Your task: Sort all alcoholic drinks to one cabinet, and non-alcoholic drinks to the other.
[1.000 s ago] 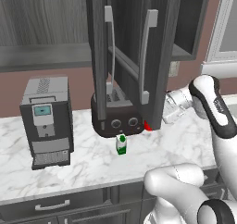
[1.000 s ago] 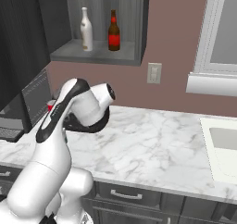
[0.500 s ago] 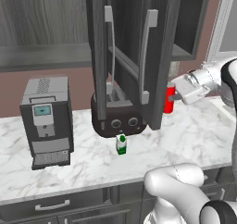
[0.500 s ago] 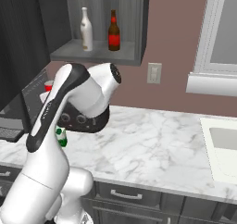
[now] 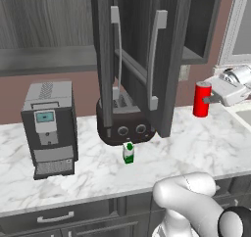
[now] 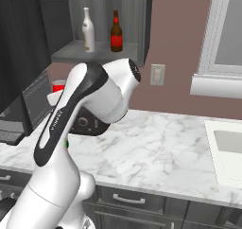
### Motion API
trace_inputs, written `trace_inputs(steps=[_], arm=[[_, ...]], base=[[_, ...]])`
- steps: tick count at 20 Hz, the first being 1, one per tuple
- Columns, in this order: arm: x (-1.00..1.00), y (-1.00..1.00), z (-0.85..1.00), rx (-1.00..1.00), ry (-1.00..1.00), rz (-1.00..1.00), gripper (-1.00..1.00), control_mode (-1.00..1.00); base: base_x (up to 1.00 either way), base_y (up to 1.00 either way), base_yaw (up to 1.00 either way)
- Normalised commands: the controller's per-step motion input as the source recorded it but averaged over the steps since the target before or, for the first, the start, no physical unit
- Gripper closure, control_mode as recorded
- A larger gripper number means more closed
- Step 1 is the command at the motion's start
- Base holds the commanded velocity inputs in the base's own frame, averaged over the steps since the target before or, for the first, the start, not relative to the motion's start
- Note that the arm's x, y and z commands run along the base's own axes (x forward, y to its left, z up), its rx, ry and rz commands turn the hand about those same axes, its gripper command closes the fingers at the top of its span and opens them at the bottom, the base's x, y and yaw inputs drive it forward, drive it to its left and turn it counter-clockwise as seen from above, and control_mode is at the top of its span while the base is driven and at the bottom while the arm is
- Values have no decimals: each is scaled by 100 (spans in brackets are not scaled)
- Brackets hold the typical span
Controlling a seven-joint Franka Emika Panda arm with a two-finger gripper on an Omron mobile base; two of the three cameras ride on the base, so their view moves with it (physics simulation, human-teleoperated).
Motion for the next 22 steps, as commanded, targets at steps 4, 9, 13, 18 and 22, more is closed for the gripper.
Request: trace_inputs(steps=[4, 9, 13, 18, 22], arm=[[-26, -33, -6, 0, 1, 0, 100, -100], [0, -2, -3, 0, 4, 0, 100, -100], [-2, 4, -9, -1, 6, 0, 100, -100], [-8, 1, 0, 0, 0, 0, 100, 100], [0, 0, 0, 0, 0, 0, 100, 100]], base=[[0, 0, 0], [0, 0, 0], [0, 0, 0], [-72, 3, 0], [-100, 19, 0]])
